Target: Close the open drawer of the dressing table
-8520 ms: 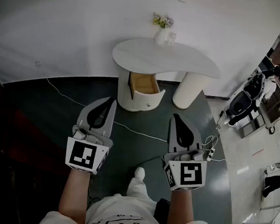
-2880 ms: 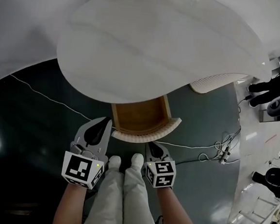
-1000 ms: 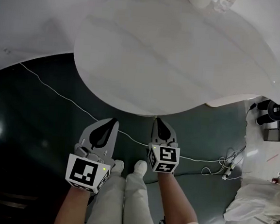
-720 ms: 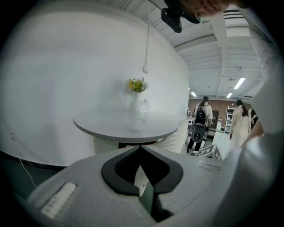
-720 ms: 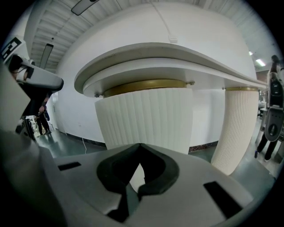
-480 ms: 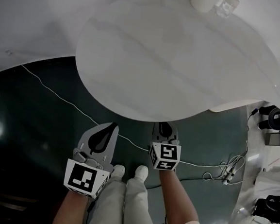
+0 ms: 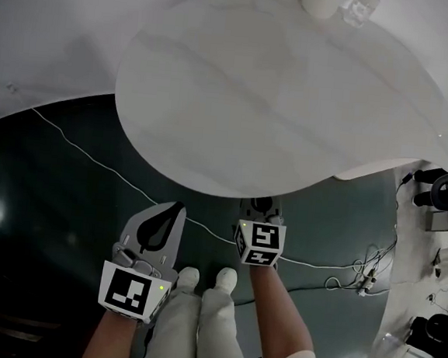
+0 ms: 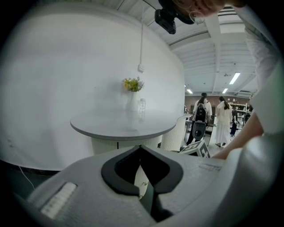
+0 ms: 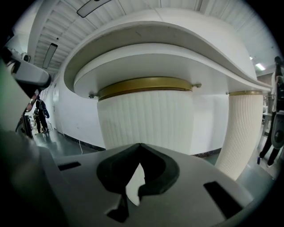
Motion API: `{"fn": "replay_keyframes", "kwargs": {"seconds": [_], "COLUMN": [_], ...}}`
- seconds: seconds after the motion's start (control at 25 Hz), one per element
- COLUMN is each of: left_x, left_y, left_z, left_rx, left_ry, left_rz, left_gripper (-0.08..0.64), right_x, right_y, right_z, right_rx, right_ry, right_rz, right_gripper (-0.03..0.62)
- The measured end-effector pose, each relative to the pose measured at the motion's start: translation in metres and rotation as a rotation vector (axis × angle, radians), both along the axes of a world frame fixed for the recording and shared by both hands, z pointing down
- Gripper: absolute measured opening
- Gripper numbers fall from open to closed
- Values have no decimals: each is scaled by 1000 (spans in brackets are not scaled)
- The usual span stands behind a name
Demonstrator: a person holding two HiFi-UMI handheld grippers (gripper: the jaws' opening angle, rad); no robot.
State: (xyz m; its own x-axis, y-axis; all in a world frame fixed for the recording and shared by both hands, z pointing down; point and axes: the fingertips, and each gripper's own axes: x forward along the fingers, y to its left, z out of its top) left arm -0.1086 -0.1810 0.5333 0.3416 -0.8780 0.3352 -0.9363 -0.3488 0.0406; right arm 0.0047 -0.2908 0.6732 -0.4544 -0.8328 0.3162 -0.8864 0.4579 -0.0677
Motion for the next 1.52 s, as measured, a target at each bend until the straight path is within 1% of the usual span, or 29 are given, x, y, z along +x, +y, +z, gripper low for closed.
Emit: {"fn": "replay_keyframes", "kwargs": {"seconds": [0.16,0.32,0.4,0.56,0.76,0.88,1.0,1.2,1.32,1.52], "left_x": [3,5,6,12,9,6,6,5,5,-7], "left_y": [-1,4,6,9,15,16,18,19,23,28], "left_z": [-1,-2,-2,-8,-23,-33,-45,-67,-78,-100], "left_rx": [-3,-4,-3,0,21,36,29,43,48,58], "left_ry": [-9,-6,-4,3,1,-11,-4,-12,-8,-5], "left_rz": [11,11,14,19,23,30,24,29,20,-9], "left_gripper": [17,17,17,17,17,17,17,17,17,17], "right_x": [0,-1,-3,-4,4,9,15,20,25,28], "right_y": [-2,-1,1,8,23,30,38,48,57,74], "right_z": [-2,-2,-4,-17,-24,-35,-47,-73,-89,-113], "right_rx": [13,-15,-33,-31,-55,-61,-80,-99,-121,-137], "right_ry": [28,40,46,78,84,100,112,122,114,117], "right_rz": [-16,-16,-33,-79,-62,-60,-61,-61,-50,-42], "right_gripper": [-2,-3,-5,-5,-5,-5,-5,-5,-5,-5]}}
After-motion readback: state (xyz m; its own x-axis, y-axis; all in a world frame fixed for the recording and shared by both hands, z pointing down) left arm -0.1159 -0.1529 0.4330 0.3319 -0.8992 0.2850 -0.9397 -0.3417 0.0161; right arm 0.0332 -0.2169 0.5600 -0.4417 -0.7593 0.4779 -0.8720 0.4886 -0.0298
